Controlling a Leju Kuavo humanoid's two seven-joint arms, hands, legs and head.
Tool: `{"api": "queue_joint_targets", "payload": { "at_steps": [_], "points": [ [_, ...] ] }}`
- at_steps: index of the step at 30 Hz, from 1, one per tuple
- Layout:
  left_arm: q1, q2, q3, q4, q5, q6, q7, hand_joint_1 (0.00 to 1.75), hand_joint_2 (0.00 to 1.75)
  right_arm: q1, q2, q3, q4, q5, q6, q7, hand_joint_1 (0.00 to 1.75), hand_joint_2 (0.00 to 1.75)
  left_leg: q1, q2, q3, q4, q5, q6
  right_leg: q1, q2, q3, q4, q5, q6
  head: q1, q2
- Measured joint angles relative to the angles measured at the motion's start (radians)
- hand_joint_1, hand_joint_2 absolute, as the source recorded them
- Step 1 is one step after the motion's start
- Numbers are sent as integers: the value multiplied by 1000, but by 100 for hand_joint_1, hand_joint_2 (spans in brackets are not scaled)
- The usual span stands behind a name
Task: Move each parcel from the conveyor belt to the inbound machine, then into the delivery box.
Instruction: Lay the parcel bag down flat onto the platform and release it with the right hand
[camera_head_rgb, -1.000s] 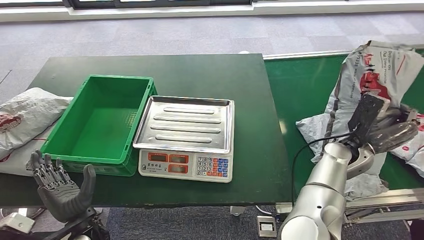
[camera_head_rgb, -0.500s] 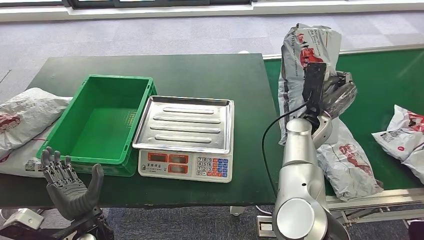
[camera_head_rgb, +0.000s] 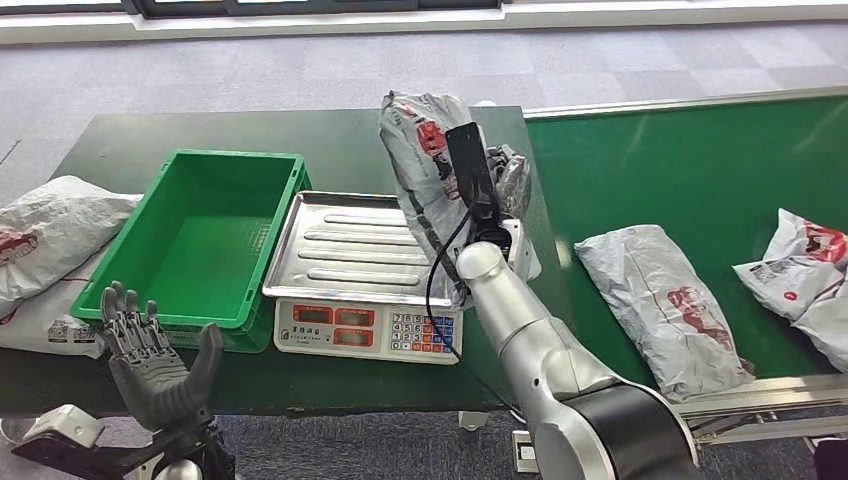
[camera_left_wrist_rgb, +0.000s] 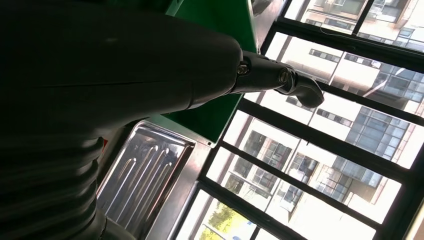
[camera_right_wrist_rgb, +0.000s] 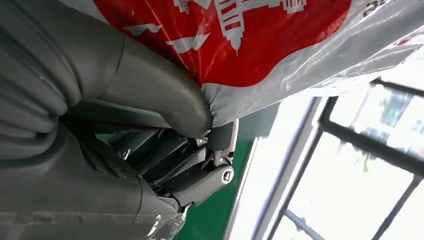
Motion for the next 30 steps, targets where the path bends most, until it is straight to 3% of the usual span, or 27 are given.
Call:
{"api": "queue_joint_targets", "payload": {
  "at_steps": [6,12,18,25,29,30],
  "points": [
    [-25,2,0,21,-8,-18,0,0,175,1,0,251,39,-150,116,-103,175,175,0,0,0,0,0,0,0,0,0,0,0,0,0,0],
    [-37,4,0,33,-15,-18,0,0,175,0,0,400,43,-257,129,-106,175,175,0,0,0,0,0,0,0,0,-1,0,0,0,0,0],
    [-37,5,0,33,-15,-18,0,0,175,-3,0,494,52,-313,140,-100,175,175,0,0,0,0,0,0,0,0,-1,0,0,0,0,0],
    [-37,5,0,33,-15,-11,0,0,175,-6,0,538,74,-347,127,-80,175,175,0,0,0,0,0,0,0,0,-1,0,0,0,0,0],
    [-36,5,0,30,-6,7,0,0,175,-9,-1,558,97,-361,26,2,0,175,0,0,0,0,0,0,0,0,-1,0,0,0,0,0],
    [-36,5,0,30,-4,9,0,0,175,-10,-2,561,105,-360,-1,20,0,175,0,0,0,0,0,0,0,0,-1,0,0,0,0,0]
  ]
}}
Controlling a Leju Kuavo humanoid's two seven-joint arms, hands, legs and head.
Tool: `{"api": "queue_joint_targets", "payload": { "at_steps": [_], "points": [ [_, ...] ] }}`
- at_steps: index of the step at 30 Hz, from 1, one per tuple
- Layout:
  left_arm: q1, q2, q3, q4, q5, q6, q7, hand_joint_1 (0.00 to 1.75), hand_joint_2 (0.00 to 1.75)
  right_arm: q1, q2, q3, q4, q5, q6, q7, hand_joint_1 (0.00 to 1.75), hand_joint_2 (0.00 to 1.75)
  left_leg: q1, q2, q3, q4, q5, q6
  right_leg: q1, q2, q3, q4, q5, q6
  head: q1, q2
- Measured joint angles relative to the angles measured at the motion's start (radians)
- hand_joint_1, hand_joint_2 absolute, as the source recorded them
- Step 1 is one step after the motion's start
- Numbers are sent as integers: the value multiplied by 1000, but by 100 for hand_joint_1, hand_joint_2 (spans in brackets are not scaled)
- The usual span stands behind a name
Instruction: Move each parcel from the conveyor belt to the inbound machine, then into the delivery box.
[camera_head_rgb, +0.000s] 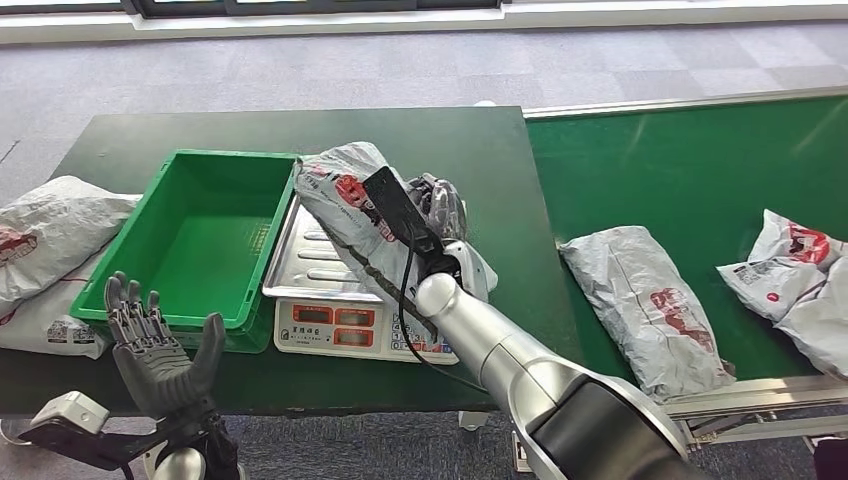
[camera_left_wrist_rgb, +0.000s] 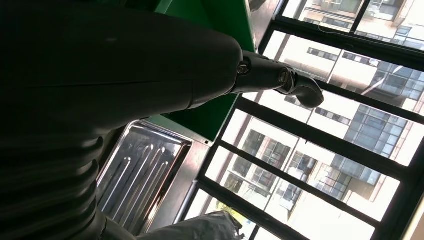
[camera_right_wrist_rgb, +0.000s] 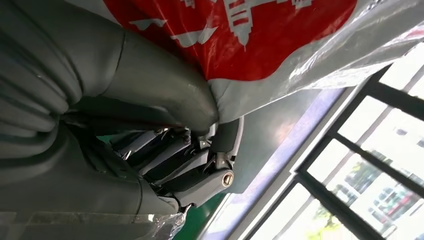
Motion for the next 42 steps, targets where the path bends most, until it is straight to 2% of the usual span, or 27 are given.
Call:
{"api": "queue_joint_targets", "payload": {
  "at_steps": [4,9,15,17,21,25,29,33,39,42],
  "points": [
    [0,0,0,0,2,1,0,0,175,-13,-2,14,25,52,-70,51,0,175,0,0,0,0,0,0,0,0,0,0,0,0,0,0],
    [0,0,0,1,2,2,0,0,175,-16,-5,1,27,216,-83,88,0,175,0,0,0,0,0,0,0,0,0,0,0,0,0,0],
    [1,0,0,0,2,15,0,0,175,13,-5,-125,-33,468,-84,110,0,175,0,0,0,0,0,0,0,0,0,0,0,0,0,0],
    [1,0,0,-2,2,15,0,0,175,21,-5,-170,-56,477,-85,101,0,175,0,0,0,0,0,0,0,0,0,0,0,0,0,0],
    [2,1,1,-12,5,20,0,0,175,31,-7,-247,-82,417,-85,15,0,175,0,0,0,0,0,0,0,0,0,0,0,0,0,0],
    [4,1,1,-22,4,26,0,0,175,59,-8,-347,-159,481,-85,-73,0,175,0,-1,0,0,0,0,0,-1,1,0,0,0,0,0],
    [4,1,1,-24,-13,29,0,0,175,175,-9,-476,-459,601,-87,-219,0,175,0,-5,-2,0,0,0,0,-4,0,0,0,0,0,0],
    [4,1,1,-24,-15,30,0,0,175,227,-10,-556,-663,614,-88,-231,0,175,0,-4,-2,0,0,0,0,-3,0,0,-1,0,0,0],
    [4,1,1,-24,-21,30,0,0,175,266,-10,-595,-793,612,-87,-242,0,175,0,-3,-1,0,0,0,0,-2,-1,0,0,-1,0,0],
    [-1,3,-5,-19,-120,55,0,0,175,317,-10,-636,-973,532,-86,-367,0,175,0,-7,-3,2,1,0,0,-5,-3,0,0,0,0,0]
  ]
}}
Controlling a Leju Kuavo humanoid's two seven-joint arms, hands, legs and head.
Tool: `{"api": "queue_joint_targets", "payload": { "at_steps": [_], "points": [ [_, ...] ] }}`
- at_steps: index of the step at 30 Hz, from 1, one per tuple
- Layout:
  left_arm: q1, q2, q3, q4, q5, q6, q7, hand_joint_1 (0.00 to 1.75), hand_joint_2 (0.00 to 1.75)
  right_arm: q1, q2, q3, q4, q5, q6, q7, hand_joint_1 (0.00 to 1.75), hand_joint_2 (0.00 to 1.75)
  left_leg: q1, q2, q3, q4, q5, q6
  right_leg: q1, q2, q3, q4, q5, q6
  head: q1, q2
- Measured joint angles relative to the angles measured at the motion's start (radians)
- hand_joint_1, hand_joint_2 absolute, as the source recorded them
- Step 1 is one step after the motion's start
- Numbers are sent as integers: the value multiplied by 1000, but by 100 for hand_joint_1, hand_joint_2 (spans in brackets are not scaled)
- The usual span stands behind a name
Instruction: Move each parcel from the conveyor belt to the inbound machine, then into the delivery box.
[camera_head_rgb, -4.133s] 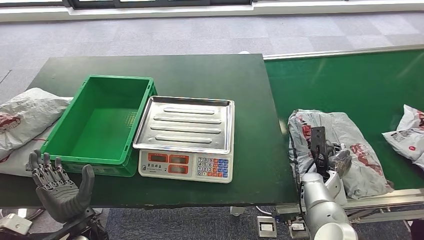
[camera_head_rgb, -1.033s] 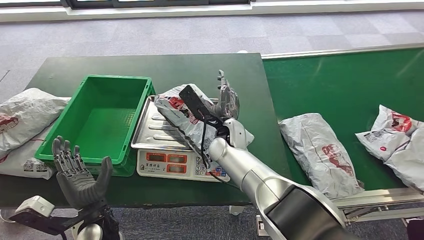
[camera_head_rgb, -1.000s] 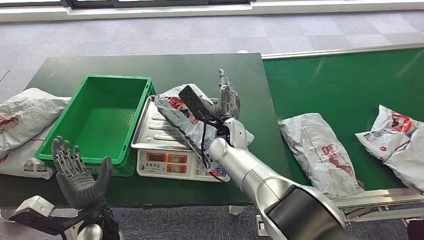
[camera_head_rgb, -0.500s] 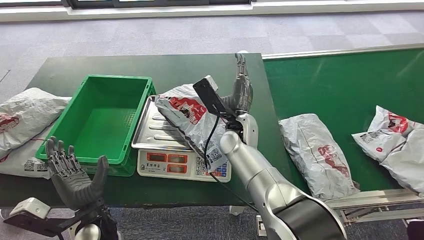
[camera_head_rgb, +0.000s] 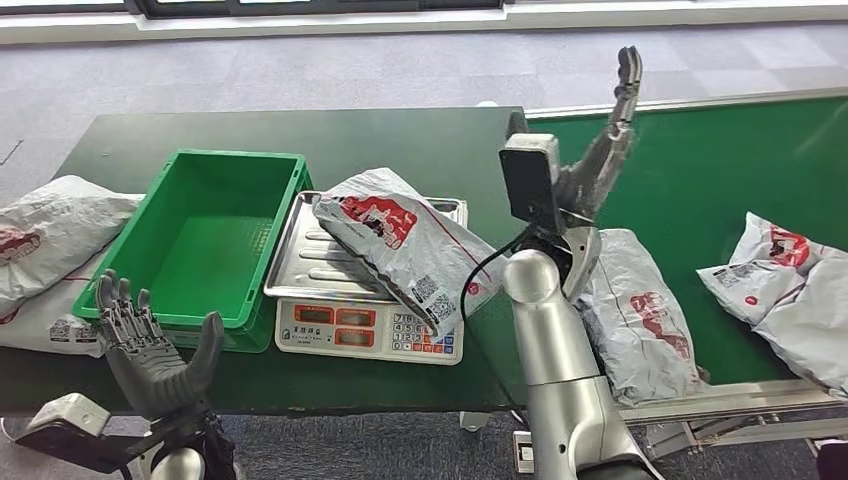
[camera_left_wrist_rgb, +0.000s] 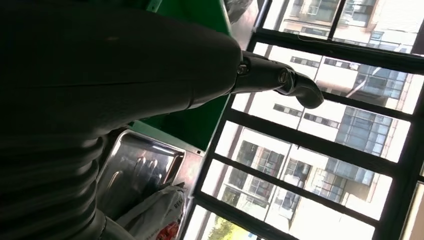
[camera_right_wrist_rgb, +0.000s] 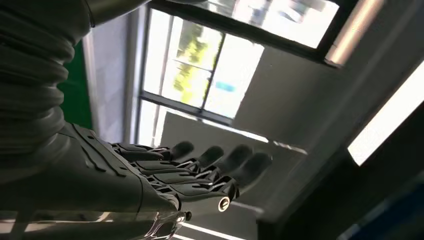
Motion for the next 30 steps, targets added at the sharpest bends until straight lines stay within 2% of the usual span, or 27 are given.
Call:
{"api": "queue_joint_targets", "payload": {
  "at_steps": [2,3,5,7,11,15,19,22,26,30],
  "points": [
    [-31,6,-19,29,-117,58,0,0,175,40,0,-42,-210,-77,-2,-78,0,175,0,-5,-2,0,1,0,0,-3,0,0,-1,1,0,0],
    [-65,9,-34,59,-183,98,0,0,175,57,-1,-59,-305,-114,-2,-91,0,175,0,-6,-2,0,0,0,0,-5,1,0,-1,1,0,0],
    [-168,11,-72,143,-334,174,11,0,175,100,-1,-87,-468,-190,-2,-97,0,175,0,-7,-3,0,0,1,0,-7,2,0,-1,1,0,0],
    [-294,2,-110,239,-547,233,55,0,175,144,-1,-103,-583,-256,-2,-100,0,175,0,-7,-3,0,0,1,-1,-7,3,0,0,2,0,0],
    [-556,-39,-176,483,-1040,303,232,0,175,199,-3,-122,-696,-359,0,-102,0,175,-1,-5,-3,1,2,5,-4,-5,2,0,3,5,0,0],
    [-776,-70,-274,729,-1276,311,443,0,175,226,-9,-131,-714,-406,2,-102,0,175,-1,-3,-3,1,4,6,-5,-1,1,0,6,7,0,0],
    [-921,-75,-415,938,-1326,265,582,0,175,268,-18,-131,-709,-448,2,-102,0,175,-1,-3,-3,1,5,6,-6,-1,1,0,6,7,0,0],
    [-988,-75,-517,1069,-1411,206,650,0,175,303,-27,-112,-690,-475,3,-102,0,175,-1,-1,-3,1,5,6,-6,-1,1,0,6,7,0,0],
    [-1024,-75,-672,1179,-1476,96,690,0,175,335,-34,-94,-666,-497,3,-102,0,175,-1,-1,-3,0,5,6,-5,-1,0,0,6,7,0,0],
    [-1032,-75,-822,1227,-1453,-73,672,0,175,358,-39,-71,-652,-504,3,-102,0,175,-1,-1,-4,0,5,6,-6,-1,0,0,6,7,0,0]
  ]
}}
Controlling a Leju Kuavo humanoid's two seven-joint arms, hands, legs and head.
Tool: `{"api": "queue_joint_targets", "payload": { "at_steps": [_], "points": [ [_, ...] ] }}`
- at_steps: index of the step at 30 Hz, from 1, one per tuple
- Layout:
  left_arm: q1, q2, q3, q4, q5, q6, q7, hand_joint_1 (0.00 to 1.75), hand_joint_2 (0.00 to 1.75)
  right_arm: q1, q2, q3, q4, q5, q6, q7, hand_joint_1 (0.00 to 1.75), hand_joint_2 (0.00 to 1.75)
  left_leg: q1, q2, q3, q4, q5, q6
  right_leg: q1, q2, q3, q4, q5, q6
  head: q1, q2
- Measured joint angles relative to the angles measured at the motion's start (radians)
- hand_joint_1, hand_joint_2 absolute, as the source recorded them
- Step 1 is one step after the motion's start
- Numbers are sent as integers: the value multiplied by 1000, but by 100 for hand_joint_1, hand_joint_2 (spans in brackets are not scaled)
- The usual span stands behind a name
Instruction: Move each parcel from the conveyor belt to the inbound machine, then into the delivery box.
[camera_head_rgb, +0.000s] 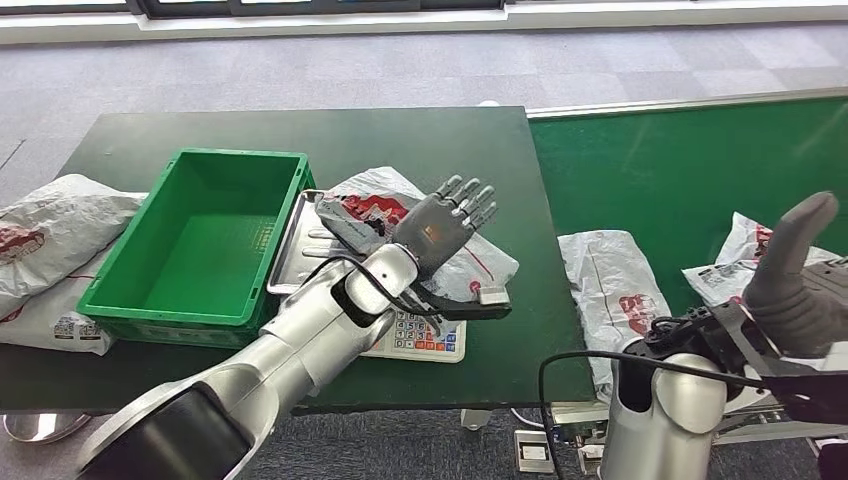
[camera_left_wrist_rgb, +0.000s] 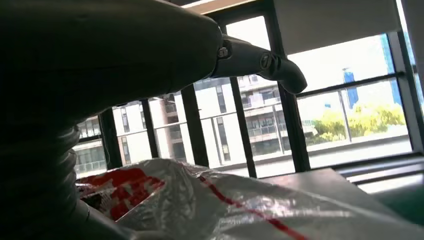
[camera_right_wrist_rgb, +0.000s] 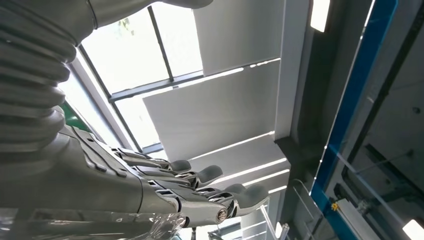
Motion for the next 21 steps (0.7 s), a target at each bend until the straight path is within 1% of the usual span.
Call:
{"api": "queue_joint_targets", "payload": {
  "at_steps": [2,9,11,12,13,15,16,18,19,21],
  "points": [
    [1,0,-29,14,26,-49,-13,0,175,8,-2,8,3,-1,0,0,0,175,0,0,0,0,0,0,0,0,0,0,0,0,0,0],
    [-3,0,-62,36,43,-66,-18,0,175,25,-6,24,6,-2,0,0,0,175,0,0,0,0,0,0,0,0,0,0,0,0,0,0],
    [-5,0,-65,43,63,-89,-24,0,175,28,-6,26,7,-1,0,0,0,175,0,0,0,0,0,0,0,0,0,0,0,0,0,0],
    [-8,1,-65,51,83,-126,-28,0,175,31,-7,27,7,0,0,0,0,175,0,0,0,0,0,0,0,0,0,0,0,0,0,0],
    [-12,1,-63,61,111,-184,-27,0,175,34,-7,29,7,2,0,0,0,175,0,0,0,0,0,0,0,0,0,0,0,0,0,0],
    [-23,3,-48,80,184,-331,-5,0,175,44,-8,31,6,5,0,0,0,175,0,0,0,0,0,0,0,0,1,0,0,0,0,0],
    [-30,6,-30,88,227,-399,17,0,175,50,-9,32,4,6,0,0,0,175,0,0,1,0,0,0,0,0,2,0,0,0,0,0],
    [-42,14,17,98,302,-490,57,0,175,61,-10,31,2,6,0,0,0,175,0,0,2,-1,-1,-1,1,0,3,0,0,0,0,0],
    [-47,21,43,102,328,-521,73,30,175,66,-11,31,2,5,0,0,0,175,0,1,3,-1,-1,-2,1,1,4,0,0,-1,0,0],
    [-56,38,88,107,351,-566,85,117,175,74,-13,32,3,2,0,0,0,175,0,2,5,-2,-2,-3,1,3,5,0,-1,-1,0,0]
  ]
}}
